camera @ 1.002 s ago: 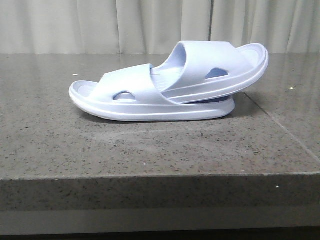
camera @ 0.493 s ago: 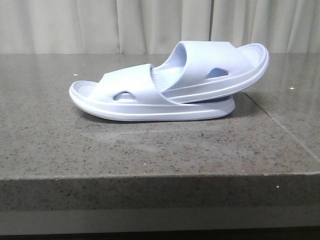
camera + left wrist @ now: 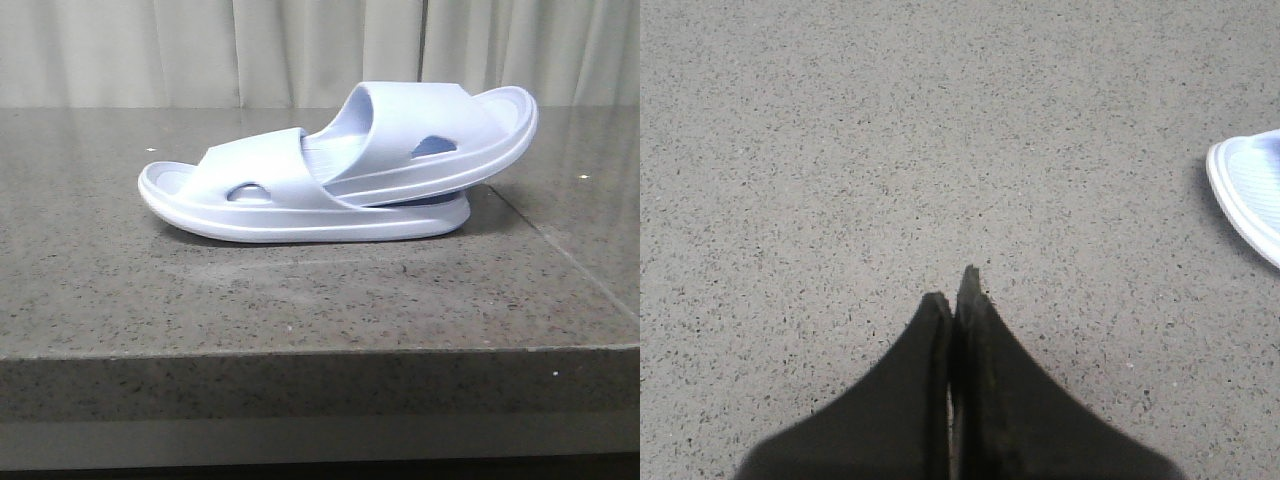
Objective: Insert blue slippers together front up
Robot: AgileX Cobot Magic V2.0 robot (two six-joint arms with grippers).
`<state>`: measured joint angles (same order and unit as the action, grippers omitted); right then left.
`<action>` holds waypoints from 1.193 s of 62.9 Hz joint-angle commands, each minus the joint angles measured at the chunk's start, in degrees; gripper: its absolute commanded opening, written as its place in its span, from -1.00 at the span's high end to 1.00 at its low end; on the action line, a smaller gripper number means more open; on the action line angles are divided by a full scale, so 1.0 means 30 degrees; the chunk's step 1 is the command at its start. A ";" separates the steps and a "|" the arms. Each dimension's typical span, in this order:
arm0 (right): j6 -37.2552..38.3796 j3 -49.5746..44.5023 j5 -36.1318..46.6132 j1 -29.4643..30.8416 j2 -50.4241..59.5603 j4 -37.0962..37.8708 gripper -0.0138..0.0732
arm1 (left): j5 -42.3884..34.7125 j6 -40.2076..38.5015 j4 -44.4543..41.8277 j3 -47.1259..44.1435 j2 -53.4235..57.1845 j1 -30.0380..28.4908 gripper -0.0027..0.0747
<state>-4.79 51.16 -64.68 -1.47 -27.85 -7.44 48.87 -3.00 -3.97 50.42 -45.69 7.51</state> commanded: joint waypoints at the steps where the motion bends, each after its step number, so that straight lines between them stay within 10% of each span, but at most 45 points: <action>1: -0.0031 0.0330 0.1406 -0.0061 -0.0093 -0.0105 0.84 | -0.1318 -0.0248 0.0033 0.0494 -0.0007 0.0102 0.98; 42: -0.0031 0.0330 0.1406 -0.0061 -0.0093 -0.0105 0.84 | -0.1608 -0.0248 -0.0133 0.0433 -0.0007 0.0102 0.98; 75: -0.0031 0.0330 0.1406 -0.0061 -0.0093 -0.0105 0.84 | -1.2008 -0.0213 0.0911 -1.0386 0.9698 -0.2070 0.98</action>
<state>-4.79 51.06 -64.68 -1.47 -27.73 -7.44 20.93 -3.00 -1.89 22.70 -20.57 2.57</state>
